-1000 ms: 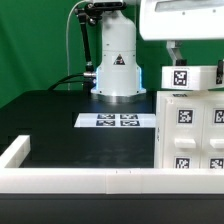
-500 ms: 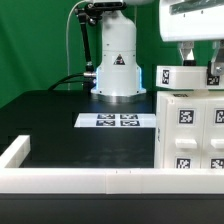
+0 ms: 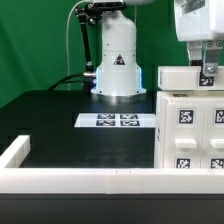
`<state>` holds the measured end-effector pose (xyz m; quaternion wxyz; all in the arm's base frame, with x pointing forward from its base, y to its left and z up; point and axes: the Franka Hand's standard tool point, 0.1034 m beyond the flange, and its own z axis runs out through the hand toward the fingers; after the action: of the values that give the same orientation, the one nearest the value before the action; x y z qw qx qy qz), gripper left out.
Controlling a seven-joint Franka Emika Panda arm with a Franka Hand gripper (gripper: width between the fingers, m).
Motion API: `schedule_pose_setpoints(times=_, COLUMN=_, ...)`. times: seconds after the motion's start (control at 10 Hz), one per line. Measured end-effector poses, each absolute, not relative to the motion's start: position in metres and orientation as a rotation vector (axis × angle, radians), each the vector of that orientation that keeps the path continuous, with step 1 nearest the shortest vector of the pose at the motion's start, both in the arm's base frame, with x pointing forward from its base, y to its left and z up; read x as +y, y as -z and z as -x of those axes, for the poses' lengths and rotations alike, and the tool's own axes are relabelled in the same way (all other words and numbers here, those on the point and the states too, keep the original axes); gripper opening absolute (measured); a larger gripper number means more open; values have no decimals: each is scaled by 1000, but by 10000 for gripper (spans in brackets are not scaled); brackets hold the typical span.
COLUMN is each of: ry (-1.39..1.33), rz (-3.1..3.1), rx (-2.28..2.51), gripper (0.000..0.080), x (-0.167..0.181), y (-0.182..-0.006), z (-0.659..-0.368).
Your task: Assemble cabinet
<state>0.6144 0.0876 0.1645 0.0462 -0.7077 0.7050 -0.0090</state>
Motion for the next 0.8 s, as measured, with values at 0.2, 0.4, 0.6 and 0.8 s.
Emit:
schedule_pose_setpoints(times=0.2, ry=24, rz=2169, rx=2112, gripper=788, x=90, y=-174, z=-616)
schedule_pose_setpoints(times=0.4, ry=15, rz=2159, rx=2098, gripper=797, x=92, y=-179, z=-617)
schedule_pose_setpoints(times=0.6, ry=17, rz=2194, rx=2064, gripper=797, x=93, y=-178, z=-617)
schedule_pose_setpoints(times=0.8, ry=3, rz=2268, rx=2003, gripper=797, x=94, y=-177, z=-616)
